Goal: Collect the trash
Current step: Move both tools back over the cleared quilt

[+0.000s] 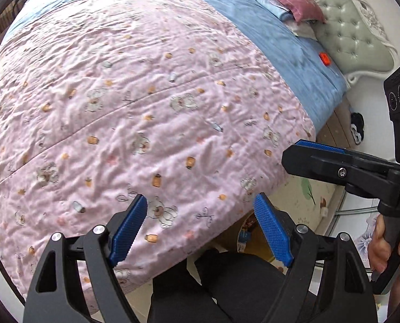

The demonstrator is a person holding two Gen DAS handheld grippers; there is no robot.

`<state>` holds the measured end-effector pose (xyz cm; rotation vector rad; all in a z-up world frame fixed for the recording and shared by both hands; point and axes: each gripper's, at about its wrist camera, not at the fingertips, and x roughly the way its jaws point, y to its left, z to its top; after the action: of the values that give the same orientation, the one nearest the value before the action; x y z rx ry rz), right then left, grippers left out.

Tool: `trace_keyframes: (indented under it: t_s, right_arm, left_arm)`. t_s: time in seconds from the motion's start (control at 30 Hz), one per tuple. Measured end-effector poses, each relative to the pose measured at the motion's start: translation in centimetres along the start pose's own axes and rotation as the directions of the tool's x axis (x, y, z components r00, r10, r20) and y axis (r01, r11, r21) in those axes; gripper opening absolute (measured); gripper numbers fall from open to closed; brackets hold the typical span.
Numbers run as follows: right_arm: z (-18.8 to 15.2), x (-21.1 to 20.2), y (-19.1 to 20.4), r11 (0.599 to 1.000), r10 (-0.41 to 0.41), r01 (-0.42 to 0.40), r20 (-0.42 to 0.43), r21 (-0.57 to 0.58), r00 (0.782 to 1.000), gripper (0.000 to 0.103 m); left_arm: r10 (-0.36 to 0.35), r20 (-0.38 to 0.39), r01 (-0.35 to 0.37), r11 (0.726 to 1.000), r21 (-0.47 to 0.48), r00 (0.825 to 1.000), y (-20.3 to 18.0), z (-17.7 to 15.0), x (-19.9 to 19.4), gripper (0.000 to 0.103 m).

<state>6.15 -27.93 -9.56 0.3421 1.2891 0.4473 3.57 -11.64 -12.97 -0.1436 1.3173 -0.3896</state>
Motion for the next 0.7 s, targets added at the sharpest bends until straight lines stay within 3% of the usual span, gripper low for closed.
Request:
trace_keyframes:
  t_s: [0.17,0.3,0.43,0.7]
  right_arm:
    - [2.1,0.6,1.8,0.999,-0.016,0.017,0.022,-0.05,1.0,0.065]
    - [3.6,1.4,2.7,0.994,-0.018,0.017,-0.005,-0.11,1.0,0.069]
    - [4.8,1.6,3.5,0.982,-0.034,0.028,-0.027,-0.186,0.999,0.072]
    - [7.2,0.2,3.6,0.97,-0.047,0.045,-0.004,-0.24,0.999,0.085]
  left_arm:
    - [0.094,0.065,-0.088,0.993,-0.083,0.993,2.6,1.1,-1.8,0.087]
    - [0.114,0.087,-0.099,0.982,-0.163,0.99,3.8,1.6,-2.6,0.089]
    - [0.201,0.084,-0.177,0.957,-0.231,0.976,4.4,2.0,-3.1,0.09]
    - [0.176,0.113,-0.126,0.927,-0.353,0.978,5.3,2.6,-4.4,0.091]
